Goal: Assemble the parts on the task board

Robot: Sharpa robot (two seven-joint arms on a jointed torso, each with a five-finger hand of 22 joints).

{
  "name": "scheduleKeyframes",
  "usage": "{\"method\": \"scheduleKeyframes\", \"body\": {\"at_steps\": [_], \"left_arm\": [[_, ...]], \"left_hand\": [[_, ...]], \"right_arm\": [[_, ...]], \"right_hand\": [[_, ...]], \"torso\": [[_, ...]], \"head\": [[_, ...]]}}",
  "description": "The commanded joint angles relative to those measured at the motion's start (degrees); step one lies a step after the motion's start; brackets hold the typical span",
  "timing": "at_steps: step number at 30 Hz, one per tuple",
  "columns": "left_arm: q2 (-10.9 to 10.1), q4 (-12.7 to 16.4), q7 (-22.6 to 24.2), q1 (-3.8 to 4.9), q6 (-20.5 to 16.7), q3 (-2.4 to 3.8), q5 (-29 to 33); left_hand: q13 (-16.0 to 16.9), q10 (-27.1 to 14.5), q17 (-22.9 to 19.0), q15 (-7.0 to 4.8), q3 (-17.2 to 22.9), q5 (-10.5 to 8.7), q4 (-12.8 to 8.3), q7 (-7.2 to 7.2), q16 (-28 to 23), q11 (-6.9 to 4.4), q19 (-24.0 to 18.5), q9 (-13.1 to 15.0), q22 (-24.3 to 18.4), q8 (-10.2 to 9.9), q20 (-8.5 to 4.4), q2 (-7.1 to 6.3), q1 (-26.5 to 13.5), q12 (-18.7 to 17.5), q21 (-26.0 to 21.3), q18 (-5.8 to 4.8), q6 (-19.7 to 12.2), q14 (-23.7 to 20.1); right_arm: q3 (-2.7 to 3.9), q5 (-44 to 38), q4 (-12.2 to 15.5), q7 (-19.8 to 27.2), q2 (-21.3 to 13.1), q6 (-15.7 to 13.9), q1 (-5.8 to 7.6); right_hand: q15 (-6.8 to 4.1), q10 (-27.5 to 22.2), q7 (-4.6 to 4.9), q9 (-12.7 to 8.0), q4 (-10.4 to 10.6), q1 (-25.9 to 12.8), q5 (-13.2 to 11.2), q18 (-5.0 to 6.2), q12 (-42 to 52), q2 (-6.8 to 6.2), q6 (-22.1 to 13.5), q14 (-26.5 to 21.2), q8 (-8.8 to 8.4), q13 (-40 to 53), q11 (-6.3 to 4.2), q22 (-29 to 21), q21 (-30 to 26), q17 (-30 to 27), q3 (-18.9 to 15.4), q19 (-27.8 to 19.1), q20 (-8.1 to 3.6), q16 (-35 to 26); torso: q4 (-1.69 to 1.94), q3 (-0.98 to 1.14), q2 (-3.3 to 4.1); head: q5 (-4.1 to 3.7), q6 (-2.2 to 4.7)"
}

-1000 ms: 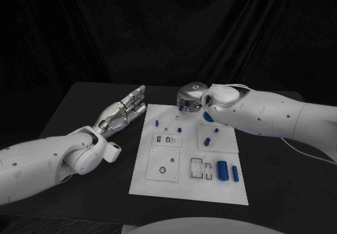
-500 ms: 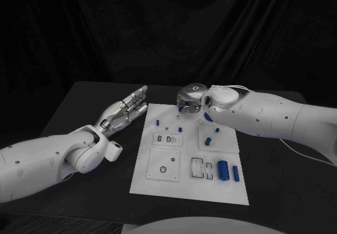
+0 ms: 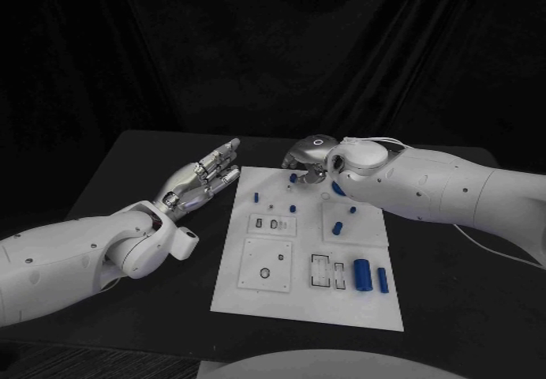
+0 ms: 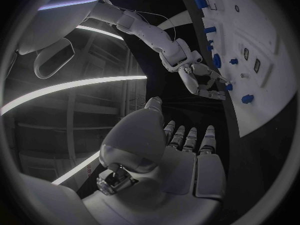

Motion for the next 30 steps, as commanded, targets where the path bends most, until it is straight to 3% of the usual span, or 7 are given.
{"method": "scheduleKeyframes", "body": {"at_steps": [1, 5, 10, 12, 18, 24, 30], "left_arm": [[-0.07, 0.10, 0.47, 0.16, 0.56, 0.05, -0.02], [-0.25, 0.07, 0.49, 0.16, 0.55, 0.05, -0.02], [-0.45, -0.06, 0.76, 0.16, 0.39, 0.05, -0.02], [-0.65, -0.03, 0.96, 0.16, 0.20, 0.05, -0.02], [-1.54, 0.24, 1.43, 0.16, -0.42, 0.05, -0.02], [-2.43, 0.84, 1.57, 0.20, -0.80, 0.06, -0.02], [-3.57, 1.68, 1.47, 0.34, -0.95, 0.06, -0.02]], "left_hand": [[-0.03, -0.09, -0.07, 0.40, 0.11, 0.23, -0.38, 0.04, -0.21, 0.35, 0.00, 0.10, 0.06, 0.17, 0.24, -0.01, 0.43, -0.34, 0.32, 0.54, 0.34, 0.18], [-0.04, -0.10, -0.07, 0.42, 0.11, 0.24, -0.39, 0.12, -0.21, 0.36, -0.02, 0.09, 0.05, 0.17, 0.26, -0.01, 0.44, -0.37, 0.31, 0.54, 0.34, 0.18], [-0.05, -0.11, -0.07, 0.41, 0.10, 0.20, -0.38, 0.15, -0.21, 0.38, -0.04, 0.09, 0.03, 0.17, 0.26, -0.01, 0.42, -0.38, 0.29, 0.53, 0.35, 0.18], [-0.04, -0.10, -0.07, 0.37, 0.07, 0.10, -0.35, 0.20, -0.21, 0.37, -0.09, 0.10, 0.01, 0.19, 0.23, -0.03, 0.37, -0.35, 0.25, 0.53, 0.46, 0.18], [-0.01, -0.07, -0.07, 0.27, -0.04, -0.10, -0.21, 0.22, -0.21, 0.29, -0.15, 0.14, -0.02, 0.26, 0.09, -0.09, 0.21, -0.27, 0.21, 0.51, 0.79, 0.18], [0.00, -0.04, -0.07, 0.20, -0.07, -0.09, -0.16, 0.24, -0.21, 0.24, -0.19, 0.17, -0.05, 0.31, 0.00, -0.11, 0.17, -0.22, 0.18, 0.50, 1.00, 0.18], [0.02, 0.00, -0.07, 0.13, -0.09, 0.09, -0.18, 0.36, -0.21, 0.14, -0.18, 0.20, -0.04, 0.38, -0.13, -0.16, 0.23, -0.14, 0.19, 0.50, 1.32, 0.18]], "right_arm": [[0.23, 0.08, 0.55, -1.75, -0.99, -4.23, -0.02], [0.45, 2.20, 2.83, -1.70, -3.32, -6.49, 0.97], [0.55, 4.32, 7.93, -2.70, -8.31, -6.32, 2.94], [0.56, 4.71, 10.26, -3.25, -10.80, -6.01, 3.74], [0.52, 5.20, 16.10, -5.39, -17.88, -4.03, 5.60], [0.43, 5.31, 19.74, -6.99, -22.56, -1.57, 6.16], [0.39, 5.35, 23.71, -8.22, -26.61, -0.27, 6.40]], "right_hand": [[0.07, -1.80, -0.09, -0.13, 0.18, -0.81, -0.42, 0.83, -0.08, 0.22, -3.24, -0.46, -0.23, 0.11, -0.06, -0.58, -1.15, -0.04, -1.67, -0.47, 0.08, -0.17], [0.04, -1.91, 1.11, 0.03, 0.47, -0.59, -0.24, 0.92, 0.16, 0.81, -2.82, -0.69, 0.01, 0.28, -0.16, -0.82, -1.97, -0.04, -2.78, -0.57, 0.08, -0.17], [0.13, 1.33, 2.17, 0.21, 0.49, -0.30, 0.74, 0.82, 1.10, 2.23, -0.77, -0.51, 0.27, 0.75, 0.05, -0.08, -1.92, 0.09, -3.34, 0.11, 0.10, 0.15], [0.14, 1.84, 2.32, 0.30, 0.40, -0.19, 1.07, 0.81, 1.18, 2.52, 0.23, -0.48, 0.41, 0.77, 0.07, 0.06, -1.95, 0.11, -3.39, 0.23, 0.11, 0.21], [0.18, 3.23, 2.48, 0.63, 0.60, -0.54, 1.97, 0.69, 1.42, 3.55, 4.17, -0.17, 0.97, 0.72, 0.08, 0.97, -1.52, 0.22, -3.56, 0.93, 0.13, 0.52], [0.17, 3.36, 2.51, 0.74, 0.80, -0.91, 1.78, 0.68, 1.38, 3.67, 5.54, -0.08, 1.18, 0.65, 0.07, 1.13, -1.51, 0.25, -3.79, 1.09, 0.13, 0.61], [0.29, 4.60, 2.44, 0.73, 1.22, -1.64, 1.03, 0.57, 1.79, 3.90, 6.52, 0.21, 1.26, 0.68, -0.04, 1.85, -1.22, 0.33, -4.41, 1.69, 0.18, 0.86]], "torso": [[-0.08, -0.05, -0.03], [-0.07, -0.05, -0.05], [-0.20, -0.02, -0.07], [-0.20, -0.02, -0.09], [-0.18, -0.05, -0.05], [-0.14, -0.09, 0.01], [-0.76, -0.36, 0.57]], "head": [[0.34, -0.35], [0.55, -0.43], [0.84, -1.63], [0.77, -1.77], [-0.49, -2.48], [-1.22, -3.68], [-1.80, -3.68]]}}
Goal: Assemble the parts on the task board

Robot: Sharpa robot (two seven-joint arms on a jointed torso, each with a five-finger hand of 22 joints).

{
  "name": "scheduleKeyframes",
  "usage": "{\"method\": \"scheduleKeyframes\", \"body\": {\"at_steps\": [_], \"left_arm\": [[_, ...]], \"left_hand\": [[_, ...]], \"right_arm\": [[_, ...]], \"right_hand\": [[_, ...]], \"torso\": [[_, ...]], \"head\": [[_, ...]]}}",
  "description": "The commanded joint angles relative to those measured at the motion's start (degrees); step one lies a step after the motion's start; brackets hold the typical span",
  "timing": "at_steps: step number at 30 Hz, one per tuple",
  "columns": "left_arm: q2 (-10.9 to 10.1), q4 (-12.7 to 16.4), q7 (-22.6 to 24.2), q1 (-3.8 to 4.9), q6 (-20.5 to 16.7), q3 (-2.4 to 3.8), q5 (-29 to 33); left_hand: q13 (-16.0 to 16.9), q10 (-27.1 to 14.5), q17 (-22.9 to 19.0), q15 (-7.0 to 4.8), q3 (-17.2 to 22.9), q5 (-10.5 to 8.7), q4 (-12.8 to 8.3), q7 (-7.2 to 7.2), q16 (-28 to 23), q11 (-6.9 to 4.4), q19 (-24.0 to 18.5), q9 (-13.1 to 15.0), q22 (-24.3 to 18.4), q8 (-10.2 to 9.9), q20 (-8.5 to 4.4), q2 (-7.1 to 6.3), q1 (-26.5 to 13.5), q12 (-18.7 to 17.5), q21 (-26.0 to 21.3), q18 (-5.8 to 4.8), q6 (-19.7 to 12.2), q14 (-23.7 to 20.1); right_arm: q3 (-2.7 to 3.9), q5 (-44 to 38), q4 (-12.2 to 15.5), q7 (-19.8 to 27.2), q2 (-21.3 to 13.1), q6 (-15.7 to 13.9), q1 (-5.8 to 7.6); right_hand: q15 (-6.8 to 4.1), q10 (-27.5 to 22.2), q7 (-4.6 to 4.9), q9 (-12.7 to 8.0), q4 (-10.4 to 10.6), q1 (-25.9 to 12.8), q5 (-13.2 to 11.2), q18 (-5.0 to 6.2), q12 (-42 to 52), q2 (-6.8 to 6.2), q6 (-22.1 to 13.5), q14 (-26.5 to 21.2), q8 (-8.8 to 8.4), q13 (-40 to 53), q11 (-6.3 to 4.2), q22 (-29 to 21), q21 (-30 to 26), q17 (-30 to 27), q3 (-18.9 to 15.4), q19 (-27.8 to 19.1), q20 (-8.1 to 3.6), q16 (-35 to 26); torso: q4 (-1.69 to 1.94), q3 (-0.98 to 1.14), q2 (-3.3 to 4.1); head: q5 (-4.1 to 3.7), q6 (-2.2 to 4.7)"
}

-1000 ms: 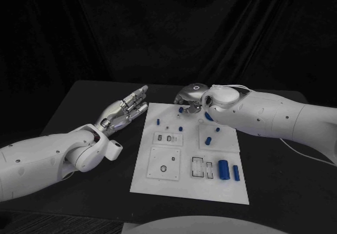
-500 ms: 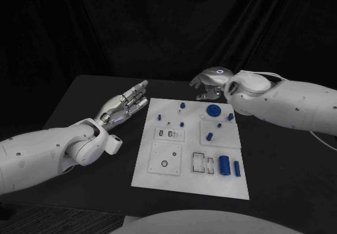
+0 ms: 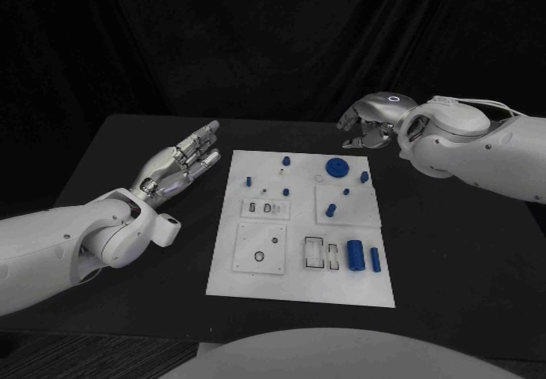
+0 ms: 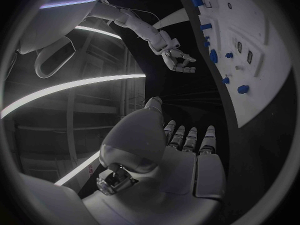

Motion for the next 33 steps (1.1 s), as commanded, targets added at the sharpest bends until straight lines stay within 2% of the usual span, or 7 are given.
{"method": "scheduleKeyframes", "body": {"at_steps": [1, 13, 15, 16, 17, 20, 33], "left_arm": [[-0.58, 0.74, 1.27, 0.29, -0.58, 0.06, -0.01], [-1.80, 1.58, 1.32, 2.27, -0.77, 0.06, -0.01], [-2.04, 1.74, 1.32, 2.44, -0.82, 0.05, -0.01], [-2.12, 1.78, 1.31, 2.50, -0.82, 0.05, -0.01], [-2.20, 1.81, 1.30, 2.54, -0.82, 0.05, -0.01], [-2.42, 1.89, 1.26, 2.63, -0.79, 0.05, -0.01], [-3.00, 2.27, 1.22, 2.75, -0.72, 0.05, -0.01]], "left_hand": [[0.02, 0.00, -0.05, -0.07, -0.25, 0.09, -0.01, 0.04, -0.21, 0.14, -0.18, 0.09, -0.03, 0.38, -0.13, -0.16, 0.23, -0.14, 0.19, 0.50, 0.57, -0.03], [0.04, 0.05, -0.05, -0.10, -0.22, 0.31, -0.09, 0.22, -0.21, 0.06, -0.16, 0.10, -0.01, 0.43, -0.21, -0.19, 0.36, -0.05, 0.21, 0.51, 0.78, -0.03], [0.05, 0.07, -0.05, -0.10, -0.21, 0.35, -0.10, 0.24, -0.21, 0.08, -0.13, 0.10, 0.00, 0.44, -0.21, -0.19, 0.39, 0.00, 0.23, 0.51, 0.81, -0.03], [0.05, 0.07, -0.05, -0.10, -0.21, 0.35, -0.10, 0.24, -0.21, 0.08, -0.13, 0.10, 0.00, 0.44, -0.21, -0.19, 0.39, 0.00, 0.23, 0.51, 0.81, -0.03], [0.05, 0.07, -0.05, -0.10, -0.21, 0.35, -0.10, 0.24, -0.21, 0.08, -0.13, 0.10, 0.00, 0.44, -0.21, -0.19, 0.39, 0.00, 0.23, 0.51, 0.81, -0.03], [0.06, 0.08, -0.05, -0.09, -0.19, 0.40, -0.12, 0.25, -0.21, 0.11, -0.11, 0.10, 0.01, 0.43, -0.21, -0.19, 0.42, 0.00, 0.24, 0.52, 0.81, -0.03], [0.06, 0.10, -0.05, -0.03, -0.18, 0.44, -0.14, 0.25, -0.21, 0.19, -0.07, 0.09, 0.04, 0.42, -0.19, -0.19, 0.46, 0.01, 0.27, 0.53, 0.78, -0.03]], "right_arm": [[0.00, 0.32, 1.84, -3.17, -1.51, 1.90, 0.20], [-0.01, 0.33, 5.15, -3.55, -4.62, 1.14, 0.51], [-0.01, 0.33, 5.35, -3.71, -4.79, 1.29, 0.51], [-0.01, 0.33, 5.40, -3.89, -4.81, 1.43, 0.51], [-0.01, 0.33, 5.44, -4.12, -4.81, 1.62, 0.51], [-0.01, 0.33, 5.49, -4.90, -4.66, 2.08, 0.51], [-0.12, 0.33, 4.55, -5.38, -2.58, 1.48, 0.43]], "right_hand": [[0.02, 1.07, -0.09, 0.05, -0.01, -0.48, -0.29, 0.16, 0.54, 0.10, 0.60, 0.47, 0.17, 0.05, -0.08, 0.11, 0.07, 0.06, -0.44, 0.41, -0.02, 0.30], [-0.39, 13.88, -0.95, -0.07, 0.56, -1.02, -0.82, 0.60, 11.56, -0.65, 1.63, -2.39, -0.41, 5.42, -2.87, -1.65, -4.14, -0.31, -1.62, -2.56, -0.11, -0.99], [-0.99, 11.25, -2.05, 0.03, 0.80, -2.49, -1.09, -0.76, 30.28, -1.34, 2.02, 0.64, -0.48, 21.11, -4.11, 3.17, -0.43, 14.59, -3.91, -0.98, -1.04, 12.84], [-0.74, 3.76, -4.34, 0.15, 0.57, -1.85, -0.36, -2.30, 55.71, -0.52, 2.06, -0.84, -0.74, 46.20, -5.40, 7.05, 2.46, 23.68, -4.16, -0.97, -1.59, 21.18], [-1.37, 11.20, -2.29, 0.32, 1.92, -3.67, -1.09, -2.47, 64.63, -0.50, 2.57, 2.75, -0.47, 57.63, -4.39, 12.73, 8.29, 32.69, -4.80, 2.15, -2.13, 28.92], [-1.30, 27.99, -2.37, 0.66, 3.83, -5.28, -0.96, -3.99, 81.83, -1.51, 2.47, 9.81, -0.54, 80.33, -4.26, 26.11, 21.69, 51.00, -5.34, 7.86, -1.59, 44.49], [-1.85, 33.46, -2.33, 1.79, 5.44, -5.60, 0.14, -6.76, 85.23, -2.86, 3.49, 13.63, -0.45, 85.80, -4.72, 39.56, 35.82, 58.46, -4.66, 16.15, -1.55, 49.96]], "torso": [[-0.59, -0.18, 0.67], [-1.44, -0.02, 2.59], [-1.69, -0.02, 2.96], [-1.71, -0.02, 2.99], [-1.77, 0.04, 3.11], [-1.83, 0.07, 3.26], [-1.97, 0.13, 3.93]], "head": [[-0.44, -0.03], [-1.61, -0.03], [-1.63, 0.39], [-1.66, 0.52], [-1.77, 0.77], [-1.87, 1.10], [-1.97, 2.71]]}}
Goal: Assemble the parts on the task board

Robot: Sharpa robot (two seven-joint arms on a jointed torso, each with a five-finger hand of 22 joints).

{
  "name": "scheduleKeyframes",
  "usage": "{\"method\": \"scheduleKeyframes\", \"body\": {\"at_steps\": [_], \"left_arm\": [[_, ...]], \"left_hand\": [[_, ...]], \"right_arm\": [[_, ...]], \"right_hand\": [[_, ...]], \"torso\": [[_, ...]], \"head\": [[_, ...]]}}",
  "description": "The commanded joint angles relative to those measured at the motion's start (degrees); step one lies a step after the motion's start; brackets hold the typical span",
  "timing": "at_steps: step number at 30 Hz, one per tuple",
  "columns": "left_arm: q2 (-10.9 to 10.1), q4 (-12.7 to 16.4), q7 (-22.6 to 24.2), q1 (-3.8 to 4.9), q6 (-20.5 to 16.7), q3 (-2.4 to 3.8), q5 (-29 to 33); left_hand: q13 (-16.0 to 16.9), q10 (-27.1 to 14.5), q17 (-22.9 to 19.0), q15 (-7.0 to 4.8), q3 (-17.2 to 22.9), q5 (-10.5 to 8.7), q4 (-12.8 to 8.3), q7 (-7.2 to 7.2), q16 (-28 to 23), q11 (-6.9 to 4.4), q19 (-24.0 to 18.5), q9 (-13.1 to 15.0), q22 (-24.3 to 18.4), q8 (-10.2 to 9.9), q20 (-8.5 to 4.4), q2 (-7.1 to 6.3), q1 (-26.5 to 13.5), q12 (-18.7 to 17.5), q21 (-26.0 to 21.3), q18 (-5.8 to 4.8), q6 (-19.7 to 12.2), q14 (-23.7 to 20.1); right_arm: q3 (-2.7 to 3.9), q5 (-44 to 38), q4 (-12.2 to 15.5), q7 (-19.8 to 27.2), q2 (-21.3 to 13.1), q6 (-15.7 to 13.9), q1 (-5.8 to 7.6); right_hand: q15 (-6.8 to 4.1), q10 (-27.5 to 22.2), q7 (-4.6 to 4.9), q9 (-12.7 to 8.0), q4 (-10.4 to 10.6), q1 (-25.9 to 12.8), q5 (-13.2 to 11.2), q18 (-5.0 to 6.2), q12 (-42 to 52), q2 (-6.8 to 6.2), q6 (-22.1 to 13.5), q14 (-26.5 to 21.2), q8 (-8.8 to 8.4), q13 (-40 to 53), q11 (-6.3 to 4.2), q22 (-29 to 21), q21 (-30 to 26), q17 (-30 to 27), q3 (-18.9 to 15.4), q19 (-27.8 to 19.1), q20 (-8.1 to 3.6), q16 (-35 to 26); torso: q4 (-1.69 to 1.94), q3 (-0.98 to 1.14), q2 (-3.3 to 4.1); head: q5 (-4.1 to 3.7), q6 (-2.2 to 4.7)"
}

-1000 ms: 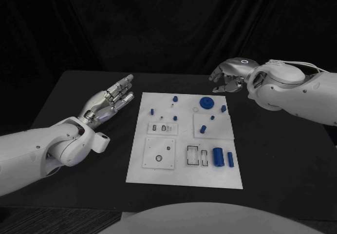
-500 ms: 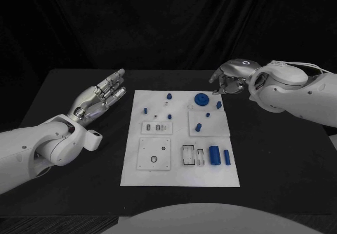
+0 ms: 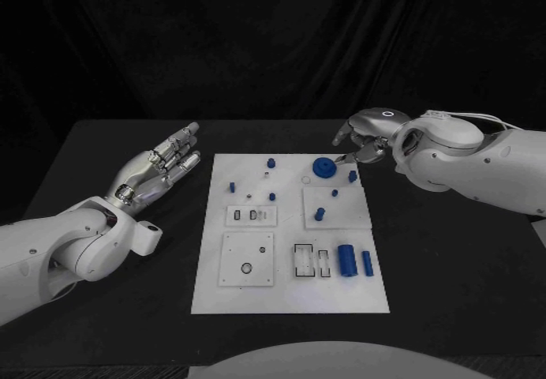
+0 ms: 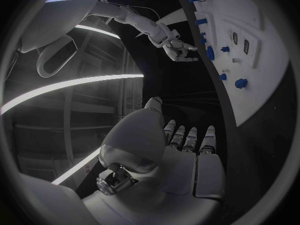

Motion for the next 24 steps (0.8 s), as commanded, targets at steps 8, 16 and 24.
{"method": "scheduleKeyframes", "body": {"at_steps": [8, 16, 24], "left_arm": [[-0.01, 0.12, 1.11, 0.22, -0.04, 0.05, -0.01], [0.08, -0.01, 1.03, 0.22, 0.22, 0.05, -0.01], [0.15, -0.13, 0.99, 0.22, 0.42, 0.05, -0.01]], "left_hand": [[0.05, 0.10, -0.09, 0.04, -0.16, 0.25, -0.16, 0.04, -0.21, 0.29, -0.03, 0.04, 0.06, 0.19, -0.15, -0.19, 0.50, 0.01, 0.30, 0.54, 0.17, -0.03], [0.05, 0.10, -0.09, 0.13, -0.14, 0.28, -0.18, 0.03, -0.21, 0.38, 0.00, 0.02, 0.08, 0.16, -0.09, -0.17, 0.54, 0.00, 0.33, 0.55, 0.11, -0.03], [0.07, 0.14, -0.09, 0.28, -0.11, 0.32, -0.21, 0.00, -0.21, 0.52, 0.05, 0.01, 0.11, 0.13, 0.01, -0.16, 0.61, 0.08, 0.36, 0.56, 0.07, -0.03]], "right_arm": [[-0.09, -0.25, -0.87, -1.30, 1.52, 0.20, -0.09], [-0.16, -2.56, -2.06, -1.76, 3.03, 1.10, -1.04], [-0.17, -3.05, -3.02, -2.11, 3.89, 1.85, -2.26]], "right_hand": [[-0.54, 6.16, 0.10, 0.71, 0.86, 0.12, 2.73, -2.10, 4.90, -0.88, 0.81, 6.21, -0.08, 14.96, -0.27, 8.50, 8.60, 15.05, 0.64, 5.21, -0.18, 3.99], [-0.65, 6.16, 0.01, 0.90, 0.51, 0.56, 4.15, -2.45, 4.90, -1.15, 1.07, 6.21, 0.00, 14.96, -0.38, 9.61, 9.86, 15.05, 0.77, 6.25, -0.27, 3.99], [-0.65, 6.16, 0.11, 1.05, 0.30, 0.80, 4.76, -2.39, 4.90, -1.13, 1.38, 6.21, 0.11, 14.96, -0.35, 9.54, 9.71, 15.05, 0.90, 6.12, -0.30, 3.99]], "torso": [[0.02, 0.06, 0.13], [0.03, 0.11, 0.13], [-0.06, 0.14, 0.11]], "head": [[-0.09, 0.37], [-0.13, 0.36], [0.28, 0.55]]}}
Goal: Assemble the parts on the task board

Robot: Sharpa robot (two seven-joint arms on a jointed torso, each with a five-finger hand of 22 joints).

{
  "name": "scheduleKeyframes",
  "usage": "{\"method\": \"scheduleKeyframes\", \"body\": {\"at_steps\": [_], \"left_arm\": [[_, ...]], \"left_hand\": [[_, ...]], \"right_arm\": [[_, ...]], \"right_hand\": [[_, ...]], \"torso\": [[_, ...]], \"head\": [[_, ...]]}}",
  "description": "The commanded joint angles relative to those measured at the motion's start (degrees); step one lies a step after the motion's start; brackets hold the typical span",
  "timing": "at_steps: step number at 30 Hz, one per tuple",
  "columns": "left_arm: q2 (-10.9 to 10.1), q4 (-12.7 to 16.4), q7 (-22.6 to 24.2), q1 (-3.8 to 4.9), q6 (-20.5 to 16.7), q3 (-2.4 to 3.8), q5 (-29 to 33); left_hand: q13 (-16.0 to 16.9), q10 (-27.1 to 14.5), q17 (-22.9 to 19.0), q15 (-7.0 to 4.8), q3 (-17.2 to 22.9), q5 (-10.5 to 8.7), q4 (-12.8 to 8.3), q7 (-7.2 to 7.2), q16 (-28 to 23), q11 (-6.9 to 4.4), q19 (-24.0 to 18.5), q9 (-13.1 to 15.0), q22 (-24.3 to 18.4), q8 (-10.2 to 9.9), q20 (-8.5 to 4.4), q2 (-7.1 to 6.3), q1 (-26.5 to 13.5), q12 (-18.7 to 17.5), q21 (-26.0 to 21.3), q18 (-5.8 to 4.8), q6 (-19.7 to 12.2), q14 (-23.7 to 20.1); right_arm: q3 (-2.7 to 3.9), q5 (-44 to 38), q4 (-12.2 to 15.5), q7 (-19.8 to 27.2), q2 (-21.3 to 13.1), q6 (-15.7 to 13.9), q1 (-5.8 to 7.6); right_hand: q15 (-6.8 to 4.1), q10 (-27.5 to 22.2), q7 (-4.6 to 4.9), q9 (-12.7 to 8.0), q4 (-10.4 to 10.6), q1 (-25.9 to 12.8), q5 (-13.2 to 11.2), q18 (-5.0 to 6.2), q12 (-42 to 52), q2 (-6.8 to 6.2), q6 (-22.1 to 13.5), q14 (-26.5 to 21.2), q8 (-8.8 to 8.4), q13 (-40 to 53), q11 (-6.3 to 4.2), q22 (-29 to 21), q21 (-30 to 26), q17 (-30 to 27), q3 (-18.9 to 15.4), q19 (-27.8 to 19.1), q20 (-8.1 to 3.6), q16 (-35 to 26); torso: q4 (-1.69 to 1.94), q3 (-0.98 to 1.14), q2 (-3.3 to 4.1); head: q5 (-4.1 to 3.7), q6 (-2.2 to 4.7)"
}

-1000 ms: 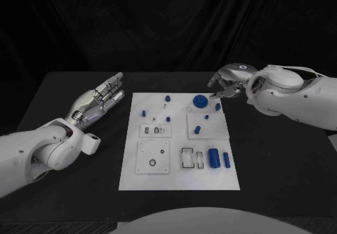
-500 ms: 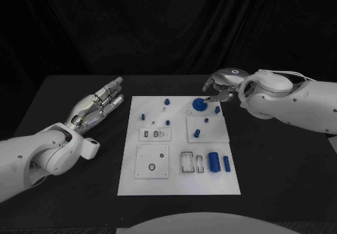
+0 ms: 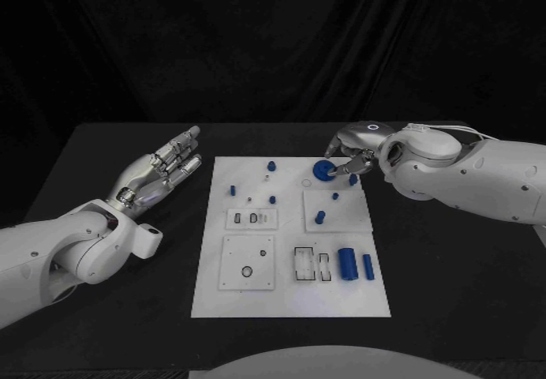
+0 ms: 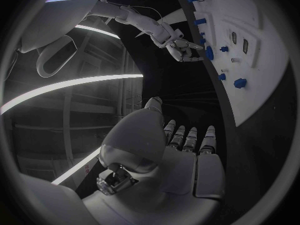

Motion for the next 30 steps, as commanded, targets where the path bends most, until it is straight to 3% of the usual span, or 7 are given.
{"method": "scheduleKeyframes", "body": {"at_steps": [1, 7, 15, 18, 20, 25, 30], "left_arm": [[0.10, 0.02, 1.02, 0.19, 0.36, 0.05, 0.00], [0.20, -0.03, 0.95, 0.19, 0.57, 0.05, 0.00], [0.24, -0.06, 0.89, 0.19, 0.71, 0.05, 0.00], [0.28, -0.11, 0.83, 0.19, 0.80, 0.05, 0.00], [0.29, -0.12, 0.81, 0.19, 0.84, 0.05, 0.00], [0.24, -0.18, 0.75, 0.19, 0.90, 0.05, 0.00], [0.29, -0.26, 0.65, 0.19, 1.02, 0.05, 0.00]], "left_hand": [[0.07, -0.06, -0.05, 0.28, -0.11, 0.32, -0.21, 0.00, -0.21, 0.32, 0.05, 0.02, 0.05, 0.13, 0.01, -0.16, 0.61, 0.08, 0.36, 0.56, 0.08, -0.02], [0.08, -0.01, -0.05, 0.58, -0.08, 0.38, -0.27, -0.06, -0.21, 0.65, 0.10, -0.01, 0.08, 0.08, 0.18, -0.16, 0.70, 0.15, 0.40, 0.57, 0.00, -0.02], [0.13, 0.11, -0.05, 0.94, -0.05, 0.45, -0.33, -0.11, -0.21, 1.12, 0.20, -0.01, 0.12, 0.05, 0.39, -0.15, 0.79, 0.34, 0.47, 0.58, 0.02, -0.02], [0.14, 0.14, -0.05, 1.01, -0.04, 0.46, -0.33, -0.13, -0.21, 1.28, 0.21, -0.01, 0.13, 0.03, 0.44, -0.13, 0.80, 0.39, 0.48, 0.58, -0.01, -0.02], [0.15, 0.17, -0.05, 1.05, -0.03, 0.48, -0.34, -0.13, -0.21, 1.39, 0.24, -0.02, 0.14, 0.02, 0.48, -0.12, 0.82, 0.43, 0.50, 0.58, -0.02, -0.02], [0.16, 0.19, -0.05, 1.08, -0.02, 0.50, -0.35, -0.13, -0.21, 1.51, 0.25, -0.02, 0.14, 0.02, 0.51, -0.10, 0.83, 0.46, 0.50, 0.59, -0.03, -0.02], [0.17, 0.22, -0.05, 1.12, 0.02, 0.61, -0.36, -0.12, -0.21, 1.78, 0.30, -0.02, 0.17, 0.00, 0.60, -0.04, 0.86, 0.51, 0.54, 0.59, -0.03, -0.02]], "right_arm": [[0.02, -1.28, -0.32, -1.52, 0.23, 1.15, -0.39], [0.01, -1.38, -1.29, -1.71, 1.03, 1.55, -1.06], [0.01, -3.24, -2.59, -1.92, 2.21, 1.07, -2.00], [0.01, -3.52, -3.08, -1.65, 2.61, 0.78, -2.25], [0.01, -3.60, -3.25, -1.42, 2.73, 0.62, -2.33], [0.01, -3.71, -3.45, -0.72, 2.73, 0.09, -2.46], [0.01, -3.75, -3.53, -0.46, 2.67, 0.08, -2.50]], "right_hand": [[-0.44, 6.16, -0.08, 0.07, -0.02, 0.34, 0.34, -0.62, 0.14, -0.20, 0.38, 6.00, 0.11, 14.96, -0.35, 9.03, 0.19, 15.06, 0.22, 0.25, -0.02, 0.14], [-0.37, 6.16, 0.15, 0.21, -0.19, 0.50, 0.35, -0.63, 0.14, -0.10, 0.78, 6.00, 0.28, 14.96, -0.20, 9.09, 0.21, 15.06, 0.31, 0.27, 0.01, 0.14], [-0.09, 6.16, 0.48, 0.47, -0.70, 0.94, 1.23, -0.65, 0.14, 0.30, 1.38, 6.00, 0.42, 14.96, 0.13, 9.22, 0.27, 15.06, 0.62, 0.32, 0.20, 0.14], [0.09, 6.16, 0.63, 0.62, -1.21, 1.01, 3.99, -0.62, 0.14, 0.76, 1.48, 6.00, 0.23, 14.96, 0.29, 9.27, 0.18, 15.06, 0.94, 0.24, 0.40, 0.14], [0.11, 6.16, 0.64, 0.66, -1.27, 0.92, 4.52, -0.61, 0.14, 0.87, 1.53, 6.00, 0.20, 14.96, 0.32, 9.29, 0.16, 15.06, 0.99, 0.23, 0.44, 0.14], [-0.07, 6.16, 0.31, 1.05, -0.83, -0.61, 15.42, -0.58, 0.14, 2.20, 2.95, 6.00, 0.39, 14.96, 0.03, 9.46, 0.05, 15.06, 2.47, 0.17, 0.37, 0.14], [-0.06, 6.16, 0.33, 1.34, -0.36, -1.96, 16.98, -0.54, 0.14, 2.30, 4.34, 6.00, 0.65, 14.96, 0.13, 9.45, -0.17, 15.06, 3.34, 0.03, 0.32, 0.14]], "torso": [[-0.06, 0.03, -0.03], [0.12, 0.07, -0.01], [0.00, 0.06, -0.02], [-0.05, 0.03, -0.05], [-0.03, 0.03, -0.06], [-0.06, 0.03, -0.03], [0.05, 0.10, -0.03]], "head": [[0.24, -0.14], [0.07, -0.22], [0.21, -0.37], [0.49, -0.51], [0.60, -0.70], [0.78, -0.72], [0.74, -0.74]]}}
